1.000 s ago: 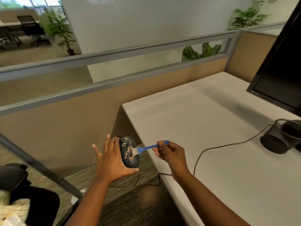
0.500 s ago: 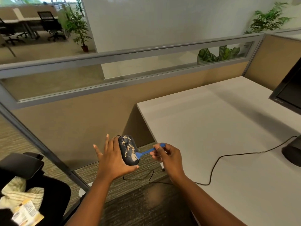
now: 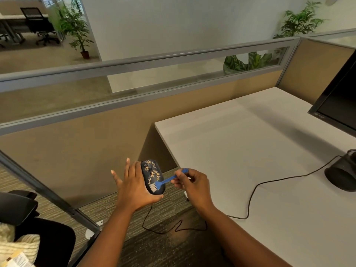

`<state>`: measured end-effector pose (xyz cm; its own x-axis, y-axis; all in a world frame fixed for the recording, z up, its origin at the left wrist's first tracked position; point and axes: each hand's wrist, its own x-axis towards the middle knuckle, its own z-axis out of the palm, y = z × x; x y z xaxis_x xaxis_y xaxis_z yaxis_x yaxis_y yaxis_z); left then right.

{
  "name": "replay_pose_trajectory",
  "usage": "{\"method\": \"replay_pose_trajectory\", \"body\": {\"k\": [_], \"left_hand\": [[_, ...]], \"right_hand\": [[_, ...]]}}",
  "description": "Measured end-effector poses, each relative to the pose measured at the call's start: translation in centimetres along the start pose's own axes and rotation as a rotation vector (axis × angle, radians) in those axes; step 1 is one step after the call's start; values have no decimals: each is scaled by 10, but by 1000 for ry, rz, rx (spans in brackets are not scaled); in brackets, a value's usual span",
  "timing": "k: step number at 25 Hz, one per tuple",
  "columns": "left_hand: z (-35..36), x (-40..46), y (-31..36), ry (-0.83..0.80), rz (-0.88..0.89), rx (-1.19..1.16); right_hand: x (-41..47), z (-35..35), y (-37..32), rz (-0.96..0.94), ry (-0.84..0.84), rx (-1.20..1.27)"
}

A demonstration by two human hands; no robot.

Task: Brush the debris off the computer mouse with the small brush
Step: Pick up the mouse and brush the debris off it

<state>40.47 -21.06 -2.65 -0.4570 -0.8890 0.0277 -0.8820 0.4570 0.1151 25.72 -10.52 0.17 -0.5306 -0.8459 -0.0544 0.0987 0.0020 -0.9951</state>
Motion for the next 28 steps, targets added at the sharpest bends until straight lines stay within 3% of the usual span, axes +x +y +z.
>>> {"method": "replay_pose_trajectory", "body": {"k": [6, 13, 28], "left_hand": [[4, 8, -8, 6, 10, -27], [4, 17, -10, 9, 52, 11], [7, 36, -37, 29, 86, -33]], "right_hand": [[13, -10, 3, 3, 198, 19], [17, 22, 2, -20, 41, -26], [37, 25, 6, -34, 257, -53]]}}
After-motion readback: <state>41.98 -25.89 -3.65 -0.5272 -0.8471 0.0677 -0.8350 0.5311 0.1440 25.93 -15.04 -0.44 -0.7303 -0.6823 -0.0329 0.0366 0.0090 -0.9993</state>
